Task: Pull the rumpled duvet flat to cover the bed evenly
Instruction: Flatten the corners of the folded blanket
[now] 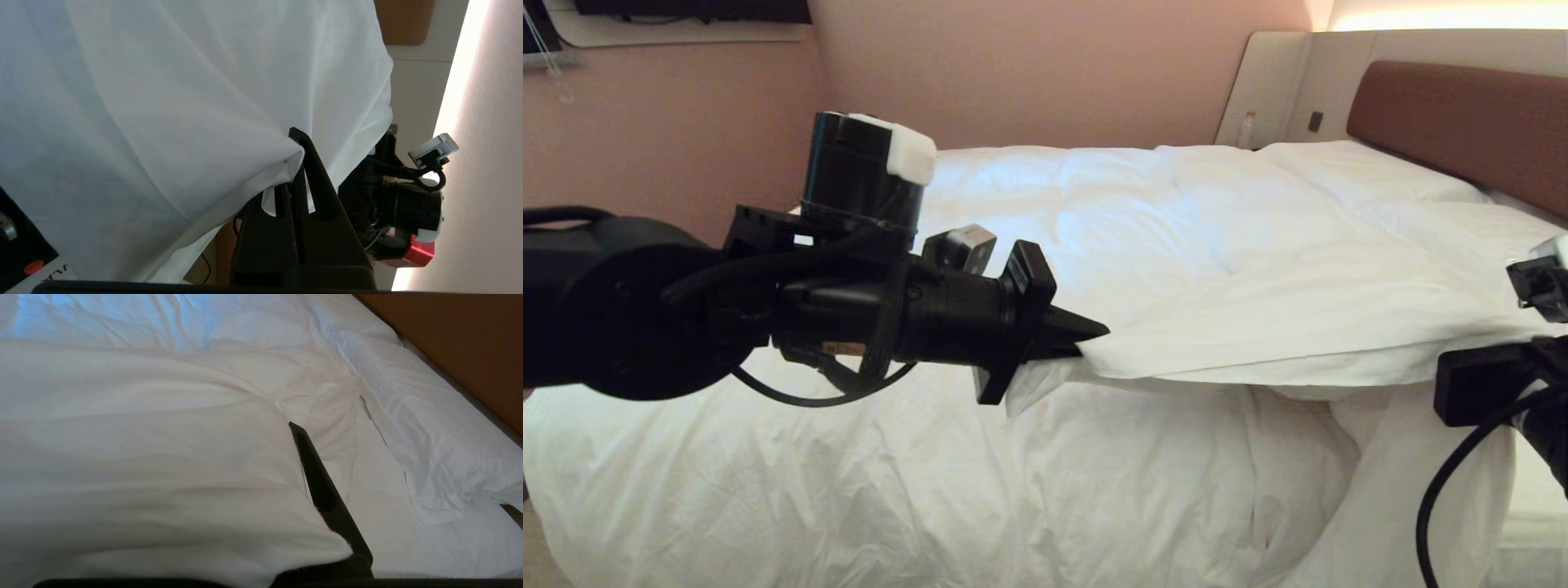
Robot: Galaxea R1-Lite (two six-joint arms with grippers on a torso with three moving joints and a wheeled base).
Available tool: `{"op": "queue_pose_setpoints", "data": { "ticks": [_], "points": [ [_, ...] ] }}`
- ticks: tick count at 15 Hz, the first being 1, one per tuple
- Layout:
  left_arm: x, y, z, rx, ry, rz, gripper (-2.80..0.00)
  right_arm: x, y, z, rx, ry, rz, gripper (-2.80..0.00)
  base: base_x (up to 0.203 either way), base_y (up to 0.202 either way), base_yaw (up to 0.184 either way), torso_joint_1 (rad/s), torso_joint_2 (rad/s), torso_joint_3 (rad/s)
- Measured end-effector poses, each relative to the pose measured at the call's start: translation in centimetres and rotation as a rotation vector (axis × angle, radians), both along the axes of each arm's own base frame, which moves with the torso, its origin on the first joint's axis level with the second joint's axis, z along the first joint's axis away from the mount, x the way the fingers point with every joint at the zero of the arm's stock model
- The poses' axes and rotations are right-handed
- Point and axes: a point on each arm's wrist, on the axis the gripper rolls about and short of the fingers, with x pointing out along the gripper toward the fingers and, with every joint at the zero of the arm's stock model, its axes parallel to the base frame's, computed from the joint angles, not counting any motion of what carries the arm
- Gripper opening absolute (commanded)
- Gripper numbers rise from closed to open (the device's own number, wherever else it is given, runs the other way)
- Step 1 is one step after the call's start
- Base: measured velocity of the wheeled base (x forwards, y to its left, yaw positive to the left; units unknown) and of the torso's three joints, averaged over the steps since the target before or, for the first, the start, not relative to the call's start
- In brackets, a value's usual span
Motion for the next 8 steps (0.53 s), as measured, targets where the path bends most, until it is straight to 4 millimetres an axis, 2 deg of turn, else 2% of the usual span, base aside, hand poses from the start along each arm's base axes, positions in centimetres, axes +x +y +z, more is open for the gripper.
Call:
{"op": "queue_pose_setpoints", "data": {
  "ticks": [5, 8],
  "points": [
    [-0.6, 0.1, -0.8, 0.025, -0.005, -0.018, -2.8, -0.2, -0.6, -1.0, 0.042, 0.054, -0.014, -2.8, -0.008, -0.009, 0.003, 0.001, 0.0, 0.001],
    [-0.8, 0.2, -1.1, 0.04, -0.008, -0.026, -2.8, -0.2, -0.6, -1.3, 0.062, 0.076, -0.016, -2.8, -0.163, -0.154, 0.006, 0.003, 0.0, 0.006]
  ]
}}
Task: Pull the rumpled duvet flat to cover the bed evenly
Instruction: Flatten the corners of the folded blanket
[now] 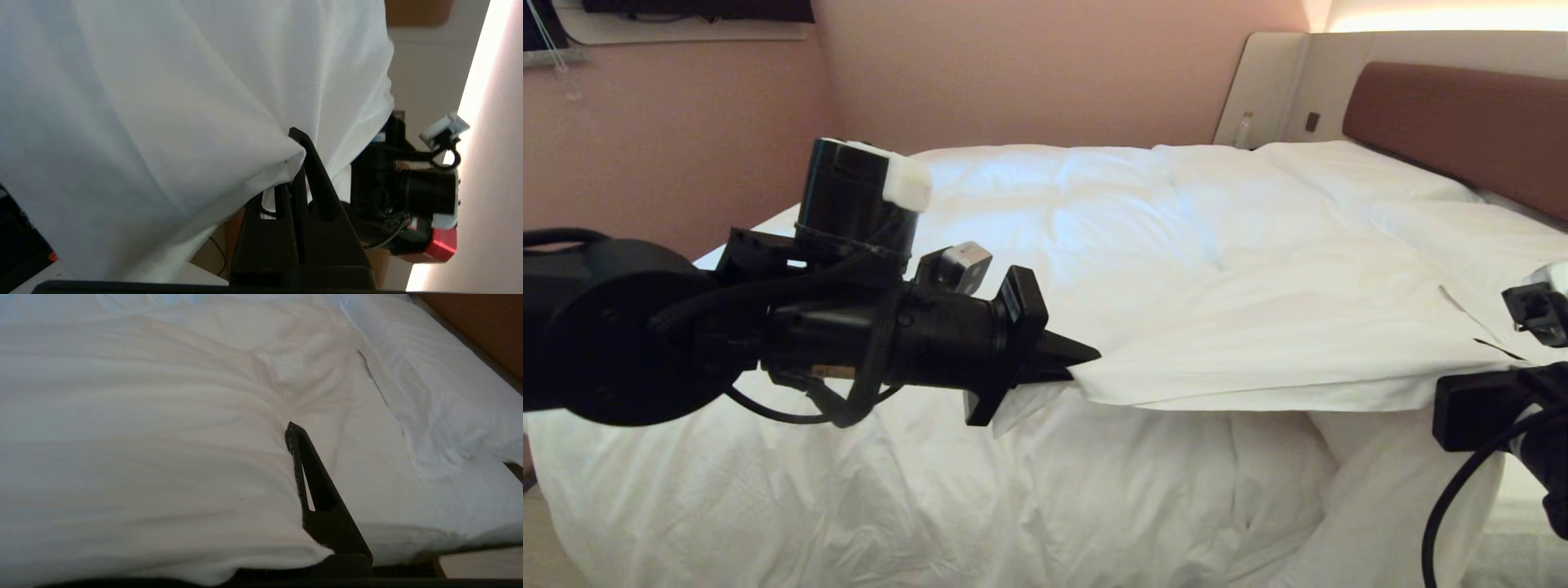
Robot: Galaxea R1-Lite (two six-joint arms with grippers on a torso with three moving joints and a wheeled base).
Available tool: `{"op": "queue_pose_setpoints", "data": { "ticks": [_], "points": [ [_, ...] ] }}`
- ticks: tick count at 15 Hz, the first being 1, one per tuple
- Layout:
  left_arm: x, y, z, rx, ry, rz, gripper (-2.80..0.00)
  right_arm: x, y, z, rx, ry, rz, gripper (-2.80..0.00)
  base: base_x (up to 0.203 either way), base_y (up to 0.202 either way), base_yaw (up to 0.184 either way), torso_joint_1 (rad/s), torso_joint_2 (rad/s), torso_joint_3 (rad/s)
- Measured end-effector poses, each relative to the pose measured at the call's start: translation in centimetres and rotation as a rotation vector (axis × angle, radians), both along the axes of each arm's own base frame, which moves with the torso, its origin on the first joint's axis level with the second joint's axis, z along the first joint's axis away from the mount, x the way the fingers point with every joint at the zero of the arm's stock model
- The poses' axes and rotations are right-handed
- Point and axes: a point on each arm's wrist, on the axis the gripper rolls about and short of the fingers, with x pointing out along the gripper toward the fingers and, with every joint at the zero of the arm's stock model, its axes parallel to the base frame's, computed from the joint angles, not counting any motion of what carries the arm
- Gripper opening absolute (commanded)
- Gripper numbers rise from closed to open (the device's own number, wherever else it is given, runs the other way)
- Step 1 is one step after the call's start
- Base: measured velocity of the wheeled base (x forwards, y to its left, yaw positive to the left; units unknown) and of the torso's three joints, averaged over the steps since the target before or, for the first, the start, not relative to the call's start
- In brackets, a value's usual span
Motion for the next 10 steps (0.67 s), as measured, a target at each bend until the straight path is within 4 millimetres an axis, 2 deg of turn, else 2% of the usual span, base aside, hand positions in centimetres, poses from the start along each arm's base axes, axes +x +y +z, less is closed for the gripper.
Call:
{"op": "queue_pose_setpoints", "data": {
  "ticks": [10],
  "points": [
    [-0.06, -0.05, -0.36, 0.01, -0.001, -0.009, -2.8, 0.26, 0.11, -0.06, 0.007, 0.007, 0.008, -2.8, -0.194, -0.193, 0.001, 0.001, 0.0, 0.002]
  ]
}}
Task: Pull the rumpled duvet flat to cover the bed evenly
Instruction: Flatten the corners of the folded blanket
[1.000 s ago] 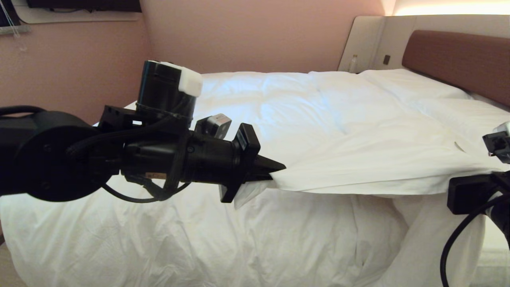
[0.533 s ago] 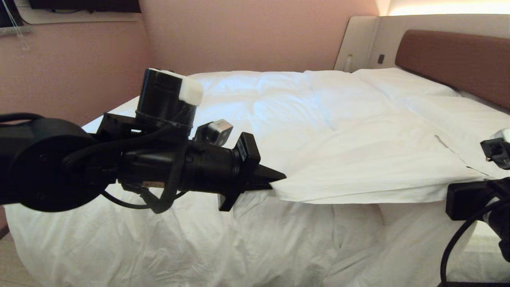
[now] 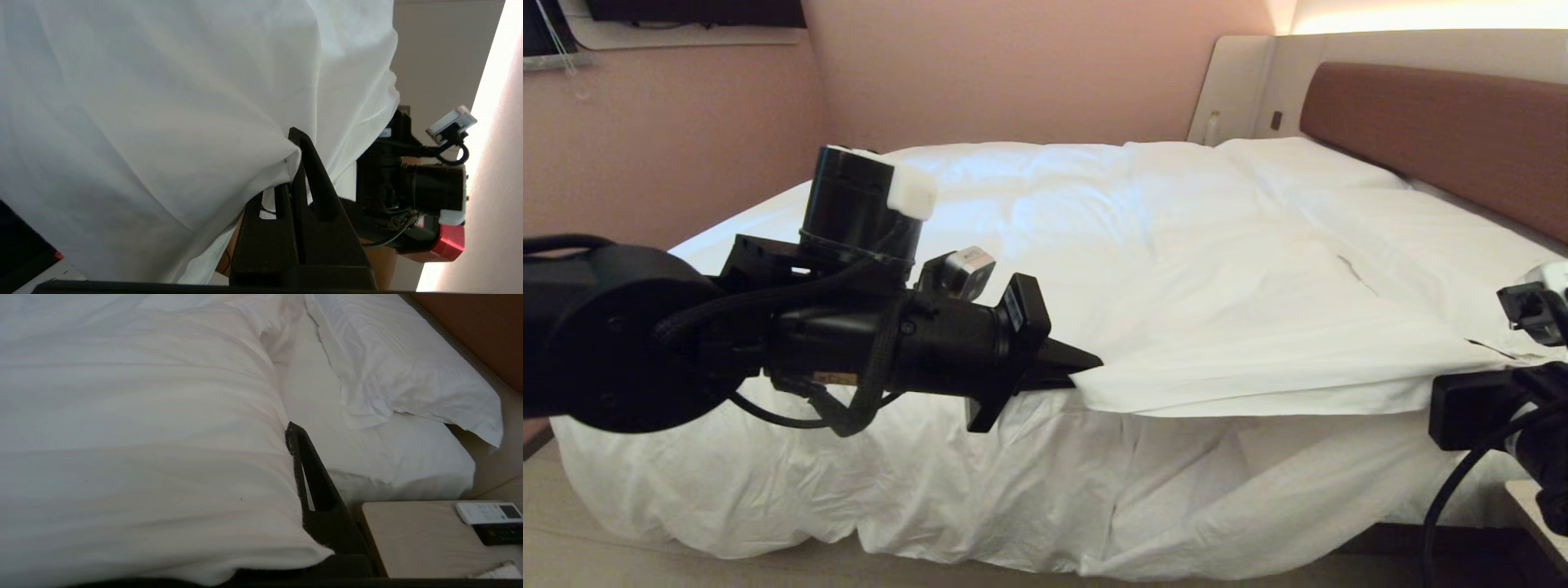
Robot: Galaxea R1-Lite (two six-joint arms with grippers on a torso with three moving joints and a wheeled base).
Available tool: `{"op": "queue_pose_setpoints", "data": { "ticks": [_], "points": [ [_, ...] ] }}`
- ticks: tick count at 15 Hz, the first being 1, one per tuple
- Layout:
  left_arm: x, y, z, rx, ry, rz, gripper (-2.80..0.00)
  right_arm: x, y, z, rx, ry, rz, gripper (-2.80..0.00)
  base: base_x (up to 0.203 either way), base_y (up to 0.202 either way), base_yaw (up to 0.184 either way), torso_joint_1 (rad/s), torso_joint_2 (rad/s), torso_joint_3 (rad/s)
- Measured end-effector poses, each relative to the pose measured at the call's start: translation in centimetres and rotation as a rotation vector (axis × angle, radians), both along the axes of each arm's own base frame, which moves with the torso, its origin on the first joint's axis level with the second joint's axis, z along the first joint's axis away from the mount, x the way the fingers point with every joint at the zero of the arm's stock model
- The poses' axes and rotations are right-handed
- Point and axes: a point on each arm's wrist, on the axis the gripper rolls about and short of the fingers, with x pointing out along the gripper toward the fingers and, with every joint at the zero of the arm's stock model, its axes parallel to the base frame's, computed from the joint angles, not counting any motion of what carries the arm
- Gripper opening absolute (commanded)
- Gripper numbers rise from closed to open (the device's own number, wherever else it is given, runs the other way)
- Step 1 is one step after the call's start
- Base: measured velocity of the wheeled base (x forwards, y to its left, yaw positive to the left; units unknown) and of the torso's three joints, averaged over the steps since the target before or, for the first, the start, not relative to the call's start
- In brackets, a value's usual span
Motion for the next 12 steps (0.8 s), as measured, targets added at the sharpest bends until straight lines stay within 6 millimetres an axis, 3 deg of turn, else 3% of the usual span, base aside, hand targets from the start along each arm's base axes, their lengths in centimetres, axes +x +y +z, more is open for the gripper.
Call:
{"op": "queue_pose_setpoints", "data": {
  "ticks": [2, 4, 9, 12],
  "points": [
    [0.0, 0.0, -0.2, 0.006, 0.003, -0.001, -2.8, 0.1, 0.0, -0.1, -0.003, 0.005, 0.002, -2.8, -0.173, -0.175, 0.0, -0.002, 0.01, -0.002],
    [0.0, -0.1, -0.4, 0.012, -0.003, -0.006, -2.8, 0.2, 0.1, -0.2, -0.001, 0.008, -0.001, -2.8, -0.023, -0.05, -0.014, -0.002, 0.0, 0.004],
    [0.0, 0.0, -1.0, 0.026, 0.003, -0.007, -2.8, 0.4, 0.1, -1.1, 0.03, 0.036, -0.018, -2.8, 0.0, 0.0, 0.0, 0.0, 0.0, 0.0],
    [0.1, -0.2, -1.3, 0.023, 0.007, -0.015, -2.8, 0.0, -1.0, -1.4, 0.066, 0.05, -0.068, -2.8, 0.0, 0.0, 0.0, 0.0, 0.0, 0.0]
  ]
}}
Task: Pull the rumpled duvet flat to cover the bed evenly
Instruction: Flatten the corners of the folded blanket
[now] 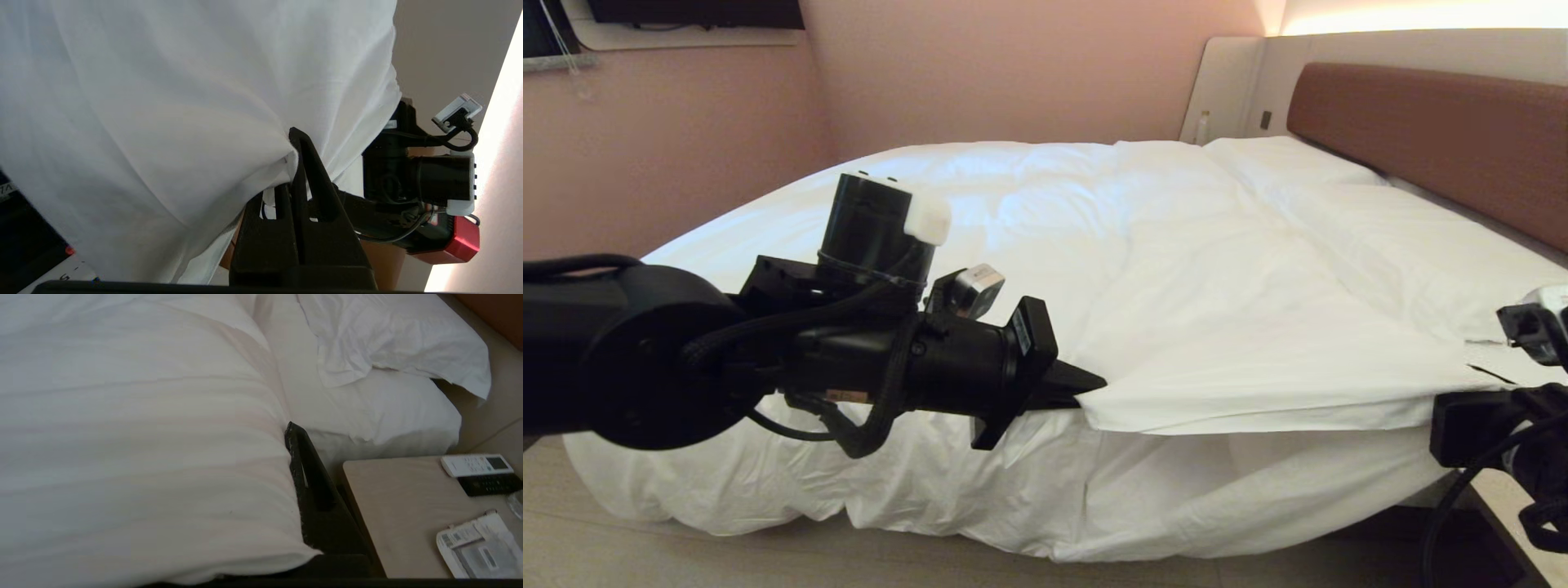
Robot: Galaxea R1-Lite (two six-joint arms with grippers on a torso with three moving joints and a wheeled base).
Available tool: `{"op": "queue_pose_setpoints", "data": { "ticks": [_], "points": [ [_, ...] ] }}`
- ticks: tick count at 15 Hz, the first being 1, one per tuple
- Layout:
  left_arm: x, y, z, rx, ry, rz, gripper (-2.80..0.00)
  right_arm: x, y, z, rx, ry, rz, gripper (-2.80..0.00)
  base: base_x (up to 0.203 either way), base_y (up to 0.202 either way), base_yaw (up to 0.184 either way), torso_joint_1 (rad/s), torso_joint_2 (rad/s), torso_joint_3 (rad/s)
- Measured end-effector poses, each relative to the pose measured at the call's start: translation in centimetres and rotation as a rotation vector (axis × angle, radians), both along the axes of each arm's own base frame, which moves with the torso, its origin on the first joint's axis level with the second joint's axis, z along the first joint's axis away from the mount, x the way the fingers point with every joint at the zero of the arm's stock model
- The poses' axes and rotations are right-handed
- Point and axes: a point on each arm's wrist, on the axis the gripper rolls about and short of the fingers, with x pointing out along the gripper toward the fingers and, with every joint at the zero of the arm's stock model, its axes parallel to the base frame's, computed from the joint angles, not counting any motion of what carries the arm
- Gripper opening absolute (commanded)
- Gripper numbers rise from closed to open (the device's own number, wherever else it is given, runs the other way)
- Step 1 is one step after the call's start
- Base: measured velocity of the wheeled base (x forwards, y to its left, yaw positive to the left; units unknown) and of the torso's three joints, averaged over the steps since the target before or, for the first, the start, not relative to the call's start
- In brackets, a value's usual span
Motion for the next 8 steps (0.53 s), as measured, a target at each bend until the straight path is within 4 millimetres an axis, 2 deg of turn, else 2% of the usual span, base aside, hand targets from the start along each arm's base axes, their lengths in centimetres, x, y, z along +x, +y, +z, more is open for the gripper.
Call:
{"op": "queue_pose_setpoints", "data": {
  "ticks": [5, 8],
  "points": [
    [0.3, -0.6, -0.7, -0.017, -0.012, -0.017, -2.8, -2.4, -2.6, 0.2, 0.071, 0.012, -0.085, -2.8, 0.0, 0.0, 0.0, 0.0, 0.0, 0.0],
    [0.1, -1.9, -2.3, 0.019, 0.025, -0.05, -2.8, -4.0, -4.1, -0.1, 0.074, 0.052, -0.14, -2.8, 0.0, 0.0, 0.0, 0.0, 0.0, 0.0]
  ]
}}
